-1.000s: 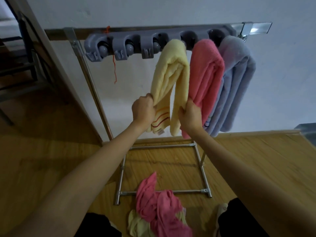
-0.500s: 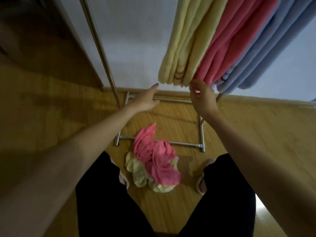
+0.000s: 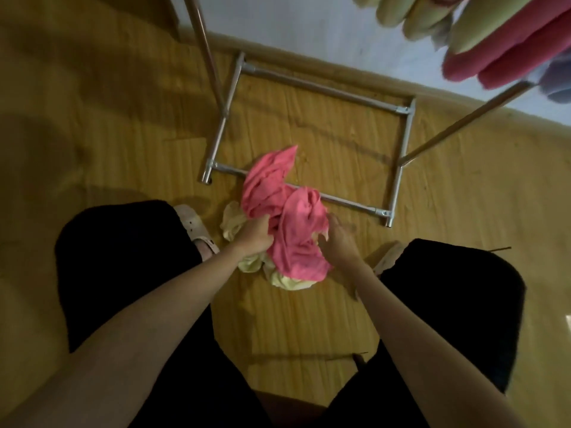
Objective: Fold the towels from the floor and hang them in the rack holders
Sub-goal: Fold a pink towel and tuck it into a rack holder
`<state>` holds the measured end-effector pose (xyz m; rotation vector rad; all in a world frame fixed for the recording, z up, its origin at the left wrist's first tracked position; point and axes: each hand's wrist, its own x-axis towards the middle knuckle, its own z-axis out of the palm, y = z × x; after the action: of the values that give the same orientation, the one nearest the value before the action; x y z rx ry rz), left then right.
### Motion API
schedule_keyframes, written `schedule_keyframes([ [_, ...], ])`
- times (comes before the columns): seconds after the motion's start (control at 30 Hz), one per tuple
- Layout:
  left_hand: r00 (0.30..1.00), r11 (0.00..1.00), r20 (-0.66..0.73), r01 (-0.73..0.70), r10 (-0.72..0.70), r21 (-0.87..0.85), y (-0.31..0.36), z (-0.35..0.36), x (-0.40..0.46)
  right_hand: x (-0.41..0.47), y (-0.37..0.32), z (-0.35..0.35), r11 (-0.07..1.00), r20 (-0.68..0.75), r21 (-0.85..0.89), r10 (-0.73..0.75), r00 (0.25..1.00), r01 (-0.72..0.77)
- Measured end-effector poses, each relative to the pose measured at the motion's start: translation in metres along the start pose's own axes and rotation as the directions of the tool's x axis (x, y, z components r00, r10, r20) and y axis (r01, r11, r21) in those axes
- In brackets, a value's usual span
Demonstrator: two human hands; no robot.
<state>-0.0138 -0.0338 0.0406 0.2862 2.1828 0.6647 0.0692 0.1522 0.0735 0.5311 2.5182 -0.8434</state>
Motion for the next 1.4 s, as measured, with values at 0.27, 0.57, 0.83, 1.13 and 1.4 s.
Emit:
schedule_keyframes([
  [0.27, 0.986, 0.986, -0.040, 0.158, -0.160, -0.050, -0.052, 0.068, 0.054, 0.035, 0.038, 0.097, 0.999, 0.227, -0.034, 0.036, 0.973, -0.029],
  [0.57, 0.977, 0.956, -0.012, 0.206, -0.213, -0.208, -0.047, 0.086, 0.102, 0.062, 0.056, 0.133, 0.991, 0.299, -0.130, 0.018, 0.954, 0.022],
  [0.83, 0.921, 0.843, -0.199, 0.198, -0.334, -0.500, -0.025, 0.105, 0.094, 0.080, 0.077, 0.120, 0.998, 0.284, -0.012, 0.056, 0.957, -0.055],
  [1.13, 0.895, 0.757, -0.309, 0.046, -0.321, -0.652, 0.007, 0.086, 0.041, 0.062, 0.061, 0.100, 0.964, 0.358, 0.152, 0.151, 0.921, -0.218],
  [1.4, 0.817, 0.731, -0.454, -0.060, -0.355, -0.680, 0.045, 0.026, -0.008, 0.007, 0.042, 0.060, 0.967, 0.190, 0.235, 0.055, 0.980, -0.100],
])
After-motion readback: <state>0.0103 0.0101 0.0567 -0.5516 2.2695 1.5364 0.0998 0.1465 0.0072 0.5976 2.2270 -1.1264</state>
